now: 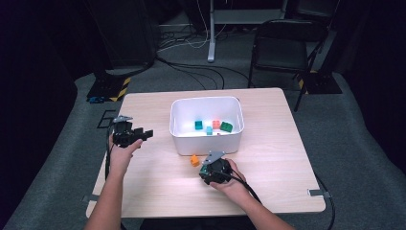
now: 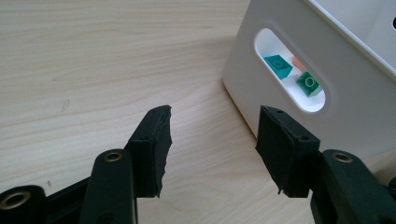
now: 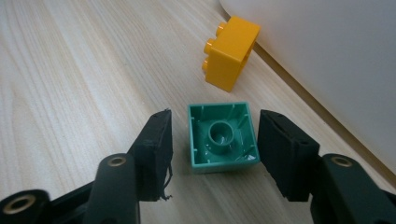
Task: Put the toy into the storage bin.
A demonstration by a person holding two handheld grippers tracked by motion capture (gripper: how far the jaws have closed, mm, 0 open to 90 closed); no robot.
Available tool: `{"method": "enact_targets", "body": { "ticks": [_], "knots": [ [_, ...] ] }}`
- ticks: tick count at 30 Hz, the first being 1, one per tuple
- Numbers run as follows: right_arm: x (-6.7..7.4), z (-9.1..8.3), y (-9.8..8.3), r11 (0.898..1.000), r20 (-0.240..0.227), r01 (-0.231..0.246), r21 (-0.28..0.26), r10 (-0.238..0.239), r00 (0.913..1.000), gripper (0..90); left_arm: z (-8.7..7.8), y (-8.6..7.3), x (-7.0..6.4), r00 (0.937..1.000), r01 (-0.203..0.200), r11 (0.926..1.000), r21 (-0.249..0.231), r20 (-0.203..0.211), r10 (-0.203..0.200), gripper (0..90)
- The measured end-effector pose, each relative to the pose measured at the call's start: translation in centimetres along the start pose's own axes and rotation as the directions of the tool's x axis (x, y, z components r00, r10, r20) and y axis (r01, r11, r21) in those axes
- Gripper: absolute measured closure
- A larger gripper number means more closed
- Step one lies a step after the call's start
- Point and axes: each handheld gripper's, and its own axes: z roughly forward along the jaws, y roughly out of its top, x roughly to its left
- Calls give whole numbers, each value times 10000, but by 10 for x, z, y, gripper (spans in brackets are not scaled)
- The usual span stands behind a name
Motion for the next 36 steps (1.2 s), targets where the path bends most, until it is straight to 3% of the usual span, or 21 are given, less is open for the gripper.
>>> {"method": "enact_targets", "body": {
  "ticks": [5, 13, 14, 15, 19, 22, 29, 36],
  "knots": [
    [-3, 2, -2, 9998, -209, -36, 203, 41, 9998, 578, 0, 0, 0, 10000, -9, 10000, 6, -12, 9, 444],
    [1, -3, -1, 9996, -384, -119, 239, 128, 9992, 581, 0, 0, 0, 10000, -94, 9999, 38, -18, 94, 445],
    [0, -4, -1, 9998, -391, 39, 186, -32, 9992, 581, 0, 0, 0, 9999, -98, 9999, 58, -27, 98, 445],
    [2, -7, 0, 9997, -420, -123, 200, 132, 9990, 581, 0, 0, 0, 10000, -95, 9999, 78, -23, 95, 445],
    [4, -15, 5, 9997, -795, -220, 82, 226, 9966, 581, 2, 0, -3, 10000, 35, 10000, 49, 13, -35, 445],
    [8, -21, 10, 10000, -859, -5, -4, 5, 9963, 581, 1, 0, -2, 9999, -108, 9999, 123, 35, 107, 444],
    [7, -35, 19, 9989, -1159, -321, -347, 278, 9929, 581, 0, 0, -1, 9999, -95, 9999, 61, 36, 94, 445],
    [2, -48, 24, 9972, -1061, -401, -635, 332, 9938, 583, 1, 0, -1, 10000, -59, 10000, 10, 20, 59, 445]
  ]
}}
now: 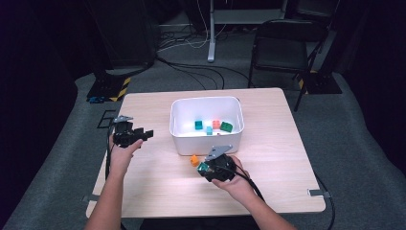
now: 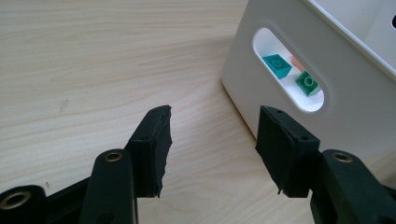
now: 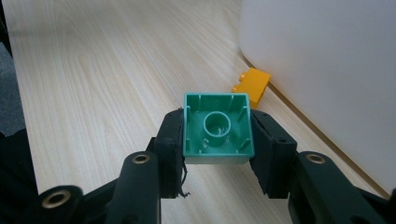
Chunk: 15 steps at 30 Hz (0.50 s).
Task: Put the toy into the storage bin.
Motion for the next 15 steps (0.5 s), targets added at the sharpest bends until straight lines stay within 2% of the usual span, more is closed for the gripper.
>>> {"method": "enact_targets", "body": {
  "ticks": [4, 7, 10, 15],
  "knots": [
    [-1, -6, 2, 9998, -34, -171, -28, 171, 9998, 583, 1, 0, 0, 10000, -15, 10000, 4, -53, 15, 445],
    [-4, -12, 4, 9999, 85, -81, -88, 82, 9999, 583, 1, 0, 1, 10000, -74, 10000, 49, -34, 74, 445],
    [-5, -18, 7, 9999, 106, -61, -83, 62, 9999, 583, 2, -1, 0, 9999, 115, 9999, 20, -33, -115, 445],
    [-8, -28, 15, 9998, 40, -9, -202, 9, 10000, 583, 1, -1, 0, 10000, 0, 10000, -2, -7, 0, 445]
  ]
}}
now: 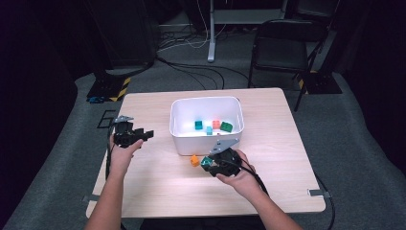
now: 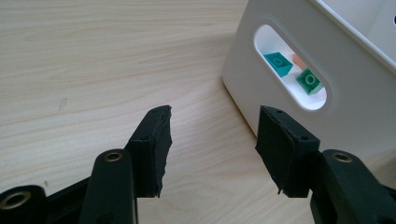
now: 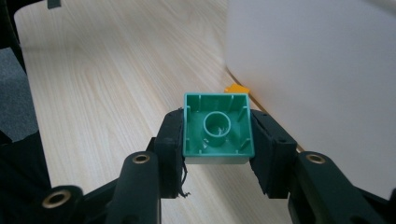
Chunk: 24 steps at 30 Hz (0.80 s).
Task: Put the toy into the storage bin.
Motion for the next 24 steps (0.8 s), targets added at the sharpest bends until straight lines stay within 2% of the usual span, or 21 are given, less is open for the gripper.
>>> {"method": "enact_targets", "body": {
  "ticks": [3, 7, 8, 11, 13, 20, 24],
  "knots": [
    [-2, -7, 5, 9999, -185, -87, -58, 85, 9998, 583, 0, 0, 0, 10000, 40, 10000, 9, 1, -41, 445],
    [-6, -17, 14, 10000, -302, 92, 8, -92, 9995, 583, -2, 1, 0, 10000, -22, 10000, 49, 3, 22, 446],
    [-6, -20, 16, 10000, -333, -75, -23, 74, 9994, 583, -2, 1, 0, 10000, 22, 10000, -2, -1, -22, 446],
    [-12, -28, 22, 9999, -352, -57, -115, 53, 9994, 583, -3, 1, 1, 10000, -38, 10000, -28, -13, 38, 446],
    [-15, -34, 27, 9995, -406, -253, -197, 245, 9989, 583, -3, 1, 1, 10000, -30, 10000, -29, -16, 30, 446],
    [-30, -50, 43, 9989, -77, -244, -389, 241, 9997, 583, -3, 2, 1, 10000, -54, 10000, -7, 22, 54, 446],
    [-44, -53, 50, 9979, 146, -461, -463, 469, 9988, 583, -3, 2, 1, 10000, -57, 10000, -1, 11, 57, 446]
  ]
}}
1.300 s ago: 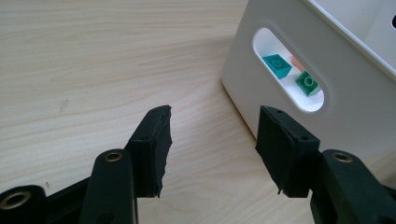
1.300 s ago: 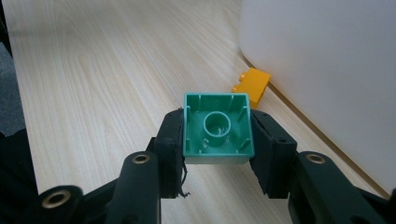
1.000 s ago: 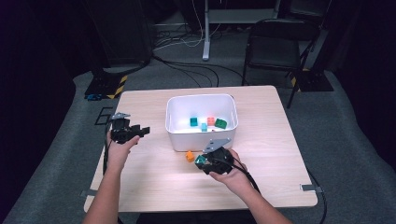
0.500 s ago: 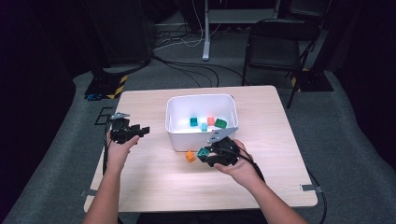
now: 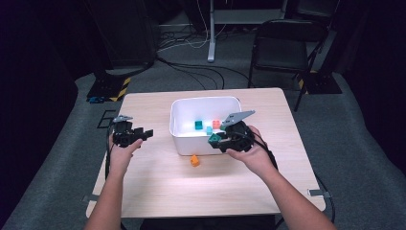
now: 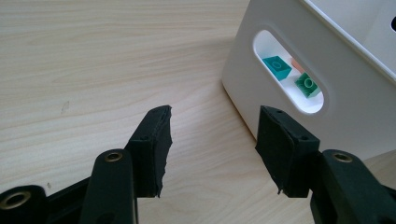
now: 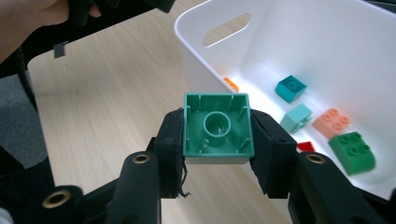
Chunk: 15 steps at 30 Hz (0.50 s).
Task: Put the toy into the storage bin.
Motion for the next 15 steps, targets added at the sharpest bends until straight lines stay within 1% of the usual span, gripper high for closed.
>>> {"method": "enact_targets", "body": {
  "ticks": [1, 5, 9, 15],
  "knots": [
    [-2, 0, 1, 10000, 60, -40, -13, 40, 10000, 583, 0, 0, 0, 10000, 15, 10000, 54, 17, -16, 446],
    [-15, 2, 7, 9998, 269, -207, -26, 208, 9994, 583, 0, 0, 0, 10000, -16, 10000, 25, 23, 16, 446],
    [-24, 6, 12, 9998, 476, -217, 23, 216, 9986, 583, 0, 0, 1, 10000, 8, 10000, 17, 25, -8, 446],
    [-37, 11, 22, 9987, 638, -503, 87, 496, 9967, 583, 0, 0, 1, 10000, 21, 10000, -4, 55, -21, 447]
  ]
}}
